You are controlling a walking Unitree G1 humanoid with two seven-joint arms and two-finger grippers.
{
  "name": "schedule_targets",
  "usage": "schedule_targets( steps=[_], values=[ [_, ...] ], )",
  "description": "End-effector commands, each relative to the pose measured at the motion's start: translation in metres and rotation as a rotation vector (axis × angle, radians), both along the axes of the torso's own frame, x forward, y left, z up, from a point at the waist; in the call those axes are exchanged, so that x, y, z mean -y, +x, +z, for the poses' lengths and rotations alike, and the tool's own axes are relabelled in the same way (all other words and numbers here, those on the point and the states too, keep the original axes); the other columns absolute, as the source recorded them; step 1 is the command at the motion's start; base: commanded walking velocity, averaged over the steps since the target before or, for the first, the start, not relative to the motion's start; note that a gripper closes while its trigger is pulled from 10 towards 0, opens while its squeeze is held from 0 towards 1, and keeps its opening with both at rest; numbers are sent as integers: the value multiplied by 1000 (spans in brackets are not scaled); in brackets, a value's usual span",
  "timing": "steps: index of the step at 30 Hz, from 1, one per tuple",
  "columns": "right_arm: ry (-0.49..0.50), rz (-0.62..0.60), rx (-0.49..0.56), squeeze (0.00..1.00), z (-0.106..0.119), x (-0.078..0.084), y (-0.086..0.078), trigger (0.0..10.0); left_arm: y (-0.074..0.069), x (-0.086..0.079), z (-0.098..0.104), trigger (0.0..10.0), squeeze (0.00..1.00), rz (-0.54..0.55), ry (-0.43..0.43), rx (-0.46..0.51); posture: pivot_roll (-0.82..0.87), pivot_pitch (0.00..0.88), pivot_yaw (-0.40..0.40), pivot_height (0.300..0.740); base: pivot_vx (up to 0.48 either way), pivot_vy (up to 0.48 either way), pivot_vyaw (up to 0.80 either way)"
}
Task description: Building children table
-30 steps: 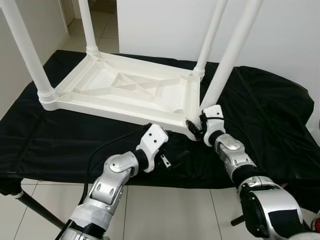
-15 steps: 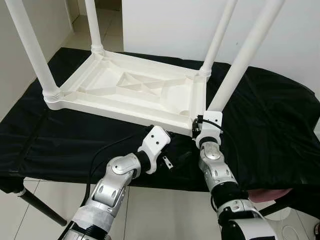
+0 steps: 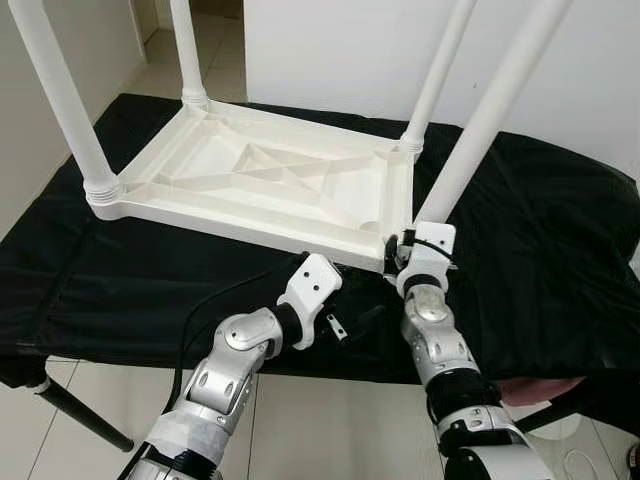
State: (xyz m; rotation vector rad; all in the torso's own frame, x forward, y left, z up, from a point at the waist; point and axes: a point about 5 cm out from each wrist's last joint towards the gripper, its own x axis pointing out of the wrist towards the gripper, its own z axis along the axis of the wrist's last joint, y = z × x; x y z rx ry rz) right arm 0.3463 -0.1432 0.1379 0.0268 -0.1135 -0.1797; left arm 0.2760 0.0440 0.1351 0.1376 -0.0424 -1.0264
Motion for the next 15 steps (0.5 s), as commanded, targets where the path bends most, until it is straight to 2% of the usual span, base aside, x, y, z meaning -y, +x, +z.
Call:
schedule_targets(
  steps=[1, 3, 4, 5, 8, 11, 13, 14, 15],
  values=[
    [18, 1, 42, 1000, 6, 3, 0, 10000, 3, 0, -1, 10000, 0, 57, 6, 10, -11, 0, -94, 740, 0, 0, 0],
    [13, 25, 98, 1000, 17, 4, 1, 10000, 3, 0, -1, 10000, 0, 57, 5, 11, -10, 0, -94, 740, 0, 0, 0],
    [8, 36, 136, 0, 24, 3, 0, 10000, 3, 0, -1, 10000, 0, 58, 5, 12, -10, 0, -94, 740, 0, 0, 0],
    [8, 36, 136, 0, 24, 3, 0, 10000, 3, 0, -1, 10000, 0, 58, 5, 12, -10, 0, -94, 740, 0, 0, 0],
    [-15, 55, 231, 0, 38, -1, -6, 10000, 3, 0, -1, 10000, 0, 57, 7, 13, -10, 0, -92, 740, 0, 0, 0],
    [-16, 57, 264, 0, 41, -2, -9, 10000, 3, -1, -1, 10000, 0, 57, 8, 13, -10, 0, -92, 740, 0, 0, 0],
    [-30, 62, 298, 0, 44, -4, -15, 10000, 2, -1, -1, 10000, 0, 57, 9, 13, -10, 0, -90, 740, 0, 0, 0],
    [-53, 71, 318, 0, 45, -5, -24, 10000, 1, -2, -2, 10000, 0, 57, 9, 11, -10, 0, -89, 740, 0, 0, 0],
    [-53, 71, 318, 0, 45, -5, -24, 10000, 1, -2, -2, 10000, 0, 57, 9, 11, -10, 0, -89, 740, 0, 0, 0]
  ],
)
